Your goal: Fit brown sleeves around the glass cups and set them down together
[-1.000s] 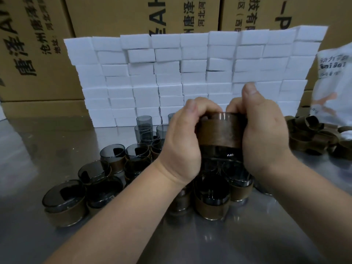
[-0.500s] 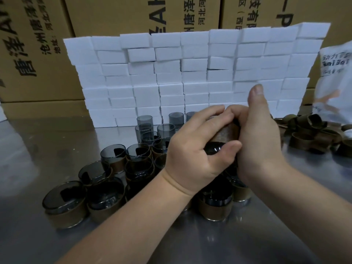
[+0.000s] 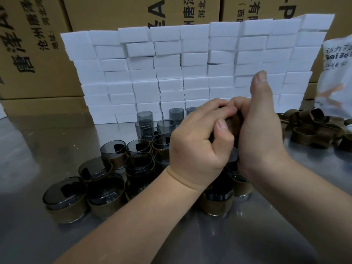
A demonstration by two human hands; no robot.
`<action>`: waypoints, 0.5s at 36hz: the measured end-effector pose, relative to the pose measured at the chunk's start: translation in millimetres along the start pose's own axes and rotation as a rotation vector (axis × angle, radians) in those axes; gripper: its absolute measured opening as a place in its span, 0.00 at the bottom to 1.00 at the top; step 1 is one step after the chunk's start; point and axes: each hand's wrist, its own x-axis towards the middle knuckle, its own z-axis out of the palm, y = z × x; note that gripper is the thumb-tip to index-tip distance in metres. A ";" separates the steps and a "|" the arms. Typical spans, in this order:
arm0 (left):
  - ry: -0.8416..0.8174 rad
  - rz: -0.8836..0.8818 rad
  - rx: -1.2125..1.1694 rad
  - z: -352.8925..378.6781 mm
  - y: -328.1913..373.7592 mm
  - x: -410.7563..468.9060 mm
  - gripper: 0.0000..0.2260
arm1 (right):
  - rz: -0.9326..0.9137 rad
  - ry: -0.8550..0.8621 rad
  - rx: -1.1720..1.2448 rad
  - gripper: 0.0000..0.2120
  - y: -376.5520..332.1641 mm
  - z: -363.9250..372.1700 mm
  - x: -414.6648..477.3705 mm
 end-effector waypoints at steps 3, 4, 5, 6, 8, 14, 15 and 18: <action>0.020 0.031 -0.004 -1.0 2.9 2.9 0.17 | -0.024 -0.030 -0.010 0.26 -4.4 0.8 -0.6; 0.027 0.045 -0.012 -1.4 4.0 4.1 0.16 | -0.038 -0.050 -0.020 0.26 -7.2 0.5 -0.5; 0.017 0.065 -0.021 -1.8 5.1 5.5 0.17 | -0.050 -0.067 -0.037 0.28 -10.1 -0.4 -0.4; -0.011 0.091 -0.021 -3.2 4.8 6.6 0.18 | -0.060 -0.083 -0.061 0.30 -12.5 -1.9 0.4; -0.120 0.123 -0.033 -8.1 -0.4 9.5 0.22 | -0.062 -0.108 -0.105 0.31 -15.4 -4.7 4.1; -0.443 -0.370 -0.411 -24.2 -12.9 23.8 0.24 | -0.013 -0.075 -0.195 0.29 -14.9 -13.6 15.3; -0.446 -0.431 -0.349 -24.7 -13.5 27.4 0.21 | -0.033 -0.050 -0.221 0.29 -14.1 -14.6 17.0; -0.430 -0.600 -0.183 -25.0 -17.0 35.6 0.18 | -0.068 -0.017 -0.227 0.30 -13.8 -15.3 20.2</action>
